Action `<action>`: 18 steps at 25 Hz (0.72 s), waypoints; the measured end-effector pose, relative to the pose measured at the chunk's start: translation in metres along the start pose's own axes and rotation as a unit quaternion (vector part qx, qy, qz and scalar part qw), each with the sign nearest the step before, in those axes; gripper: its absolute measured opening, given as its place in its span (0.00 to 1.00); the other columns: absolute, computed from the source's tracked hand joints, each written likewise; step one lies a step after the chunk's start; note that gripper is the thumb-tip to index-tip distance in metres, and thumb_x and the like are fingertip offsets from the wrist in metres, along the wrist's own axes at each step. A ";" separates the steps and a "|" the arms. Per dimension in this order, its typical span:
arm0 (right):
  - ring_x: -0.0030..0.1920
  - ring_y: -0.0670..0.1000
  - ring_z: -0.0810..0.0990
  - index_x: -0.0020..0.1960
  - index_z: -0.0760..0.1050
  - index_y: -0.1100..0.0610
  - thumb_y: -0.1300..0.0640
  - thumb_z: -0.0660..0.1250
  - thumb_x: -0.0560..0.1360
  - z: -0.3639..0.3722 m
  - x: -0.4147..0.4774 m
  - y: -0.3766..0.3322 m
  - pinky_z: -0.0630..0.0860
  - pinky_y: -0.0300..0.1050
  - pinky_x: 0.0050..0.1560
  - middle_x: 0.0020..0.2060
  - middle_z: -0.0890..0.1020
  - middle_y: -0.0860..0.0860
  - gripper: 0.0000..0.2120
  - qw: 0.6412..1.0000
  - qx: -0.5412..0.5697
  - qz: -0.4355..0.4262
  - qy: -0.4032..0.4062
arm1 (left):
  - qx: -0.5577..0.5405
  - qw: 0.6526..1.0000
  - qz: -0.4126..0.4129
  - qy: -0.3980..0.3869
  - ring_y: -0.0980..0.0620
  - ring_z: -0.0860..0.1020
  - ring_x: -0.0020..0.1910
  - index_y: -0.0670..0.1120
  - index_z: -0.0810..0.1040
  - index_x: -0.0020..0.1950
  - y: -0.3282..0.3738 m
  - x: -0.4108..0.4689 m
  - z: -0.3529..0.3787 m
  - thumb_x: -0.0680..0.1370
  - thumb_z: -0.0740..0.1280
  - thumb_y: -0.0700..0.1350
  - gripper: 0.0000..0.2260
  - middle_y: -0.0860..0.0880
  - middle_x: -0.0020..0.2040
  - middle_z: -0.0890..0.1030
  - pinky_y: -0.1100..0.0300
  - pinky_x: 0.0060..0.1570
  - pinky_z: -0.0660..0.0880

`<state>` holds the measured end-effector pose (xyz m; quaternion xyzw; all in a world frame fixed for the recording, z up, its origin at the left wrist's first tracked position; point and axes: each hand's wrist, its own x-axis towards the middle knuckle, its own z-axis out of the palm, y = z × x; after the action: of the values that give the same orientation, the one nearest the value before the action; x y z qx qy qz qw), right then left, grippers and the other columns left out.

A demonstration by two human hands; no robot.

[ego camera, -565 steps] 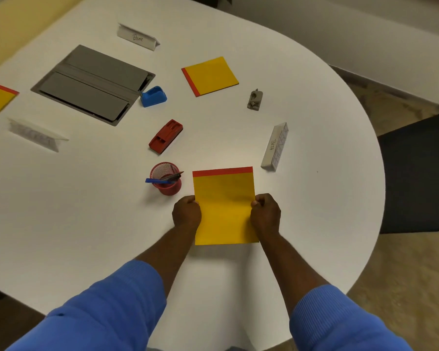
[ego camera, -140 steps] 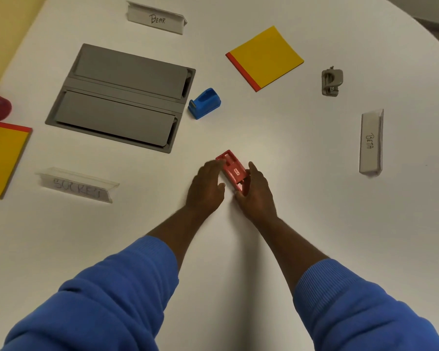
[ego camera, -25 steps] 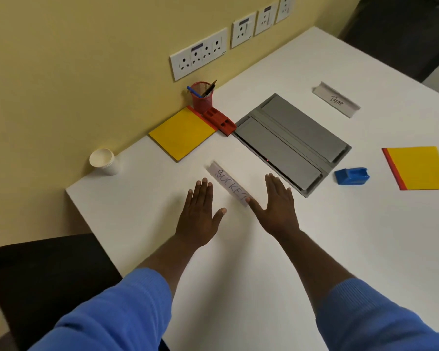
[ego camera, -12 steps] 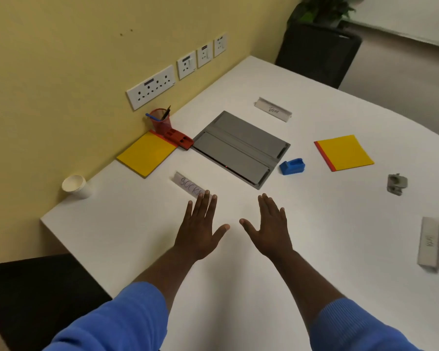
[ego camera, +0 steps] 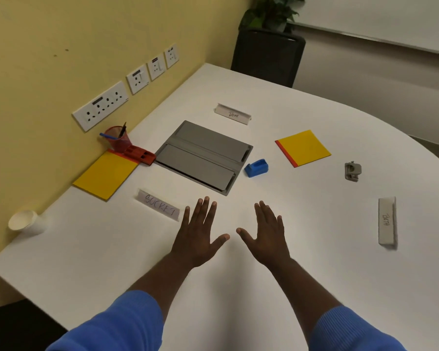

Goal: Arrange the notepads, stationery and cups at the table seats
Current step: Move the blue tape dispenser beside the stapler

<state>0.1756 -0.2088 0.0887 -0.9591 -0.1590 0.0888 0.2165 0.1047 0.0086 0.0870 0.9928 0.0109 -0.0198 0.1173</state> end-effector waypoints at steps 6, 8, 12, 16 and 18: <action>0.82 0.49 0.45 0.83 0.47 0.50 0.29 0.56 0.78 -0.001 0.019 0.033 0.40 0.54 0.80 0.83 0.48 0.48 0.43 0.999 0.011 0.030 -0.001 | -0.005 0.999 0.028 -0.025 0.52 0.33 0.81 0.51 0.37 0.83 0.011 0.038 0.017 0.77 0.39 0.75 0.42 0.49 0.83 0.35 0.42 0.80 0.39; 0.82 0.50 0.45 0.83 0.47 0.50 0.29 0.57 0.78 -0.002 0.031 0.042 0.40 0.55 0.80 0.83 0.49 0.48 0.43 0.999 0.015 0.042 -0.001 | -0.003 0.999 0.039 -0.030 0.52 0.33 0.81 0.51 0.37 0.83 0.014 0.056 0.024 0.77 0.40 0.75 0.42 0.50 0.83 0.35 0.42 0.79 0.39; 0.82 0.50 0.46 0.83 0.47 0.50 0.29 0.57 0.78 0.000 0.065 0.061 0.40 0.56 0.80 0.83 0.49 0.48 0.43 0.998 0.017 0.054 -0.003 | 0.000 0.998 0.058 -0.032 0.50 0.37 0.82 0.50 0.39 0.83 0.016 0.094 0.040 0.79 0.43 0.74 0.41 0.48 0.84 0.39 0.41 0.80 0.43; 0.82 0.51 0.47 0.83 0.47 0.50 0.29 0.58 0.78 0.009 0.101 0.079 0.41 0.56 0.80 0.83 0.49 0.49 0.43 0.998 0.020 0.055 -0.001 | -0.011 0.997 0.060 -0.039 0.51 0.38 0.82 0.49 0.40 0.83 0.013 0.130 0.057 0.79 0.46 0.73 0.41 0.48 0.84 0.40 0.41 0.80 0.43; 0.82 0.51 0.47 0.83 0.47 0.50 0.29 0.58 0.78 0.016 0.119 0.087 0.41 0.56 0.80 0.83 0.49 0.49 0.43 0.998 0.019 0.057 -0.007 | -0.010 0.998 0.052 -0.046 0.51 0.37 0.82 0.49 0.39 0.83 0.011 0.149 0.068 0.79 0.46 0.73 0.41 0.49 0.84 0.40 0.42 0.80 0.42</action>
<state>0.3057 -0.2364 0.0232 -0.9618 -0.1037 0.1108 0.2279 0.2510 -0.0151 0.0171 0.9889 -0.0459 -0.0590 0.1288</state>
